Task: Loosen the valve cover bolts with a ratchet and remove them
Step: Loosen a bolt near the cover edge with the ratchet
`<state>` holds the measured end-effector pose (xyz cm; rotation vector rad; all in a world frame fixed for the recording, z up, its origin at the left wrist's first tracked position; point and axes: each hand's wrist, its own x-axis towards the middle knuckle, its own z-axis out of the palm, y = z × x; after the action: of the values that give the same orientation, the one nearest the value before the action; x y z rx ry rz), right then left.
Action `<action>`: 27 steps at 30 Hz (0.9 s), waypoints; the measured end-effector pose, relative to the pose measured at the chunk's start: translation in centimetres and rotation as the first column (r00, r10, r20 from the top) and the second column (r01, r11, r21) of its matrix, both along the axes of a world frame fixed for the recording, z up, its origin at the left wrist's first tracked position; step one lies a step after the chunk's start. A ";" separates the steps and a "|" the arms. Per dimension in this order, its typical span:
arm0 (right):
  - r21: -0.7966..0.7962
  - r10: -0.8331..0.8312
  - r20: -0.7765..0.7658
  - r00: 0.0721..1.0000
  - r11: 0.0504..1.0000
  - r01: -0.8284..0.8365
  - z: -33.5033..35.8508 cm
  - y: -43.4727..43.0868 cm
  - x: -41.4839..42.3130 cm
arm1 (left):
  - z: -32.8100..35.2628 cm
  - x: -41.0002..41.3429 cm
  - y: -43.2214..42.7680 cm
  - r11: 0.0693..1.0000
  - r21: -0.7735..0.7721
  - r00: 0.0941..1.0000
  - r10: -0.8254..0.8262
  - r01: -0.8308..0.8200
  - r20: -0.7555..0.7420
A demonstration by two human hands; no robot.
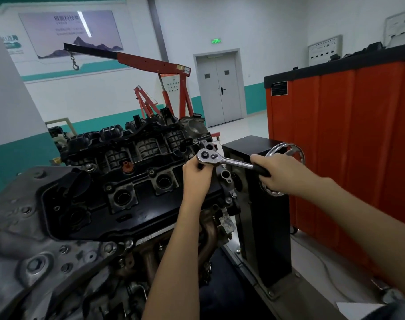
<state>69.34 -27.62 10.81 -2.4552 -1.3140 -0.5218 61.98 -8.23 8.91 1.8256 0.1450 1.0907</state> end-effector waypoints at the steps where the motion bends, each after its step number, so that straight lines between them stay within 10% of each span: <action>1: 0.043 -0.003 -0.048 0.999 0.999 0.006 -1.0 0.2 -0.8 | -0.1 0.0 0.0 1.000 -0.011 1.000 0.012 -0.012 -0.002; 7: 0.546 0.279 -0.616 0.736 0.826 0.144 -8.3 5.6 -10.7 | -0.5 0.6 0.0 0.999 -0.046 0.999 0.013 -0.011 0.040; 14: 0.435 0.232 -0.548 0.804 0.899 0.037 -7.4 3.5 -7.6 | -0.1 0.2 0.6 1.000 -0.007 0.999 -0.028 0.028 -0.028; 20: -0.004 0.051 -0.042 0.998 0.999 -0.052 0.0 -0.2 1.0 | 0.3 -0.1 0.0 1.000 0.018 0.998 -0.016 0.017 -0.056; 27: 0.515 0.269 -0.568 0.778 0.853 0.081 -7.8 3.1 -8.4 | -0.6 0.6 -0.2 1.000 -0.016 1.000 0.025 -0.025 -0.007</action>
<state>60.91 -24.52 3.05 -1.8403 -0.8604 0.0080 62.57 -8.44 8.29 1.8177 0.1807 1.0981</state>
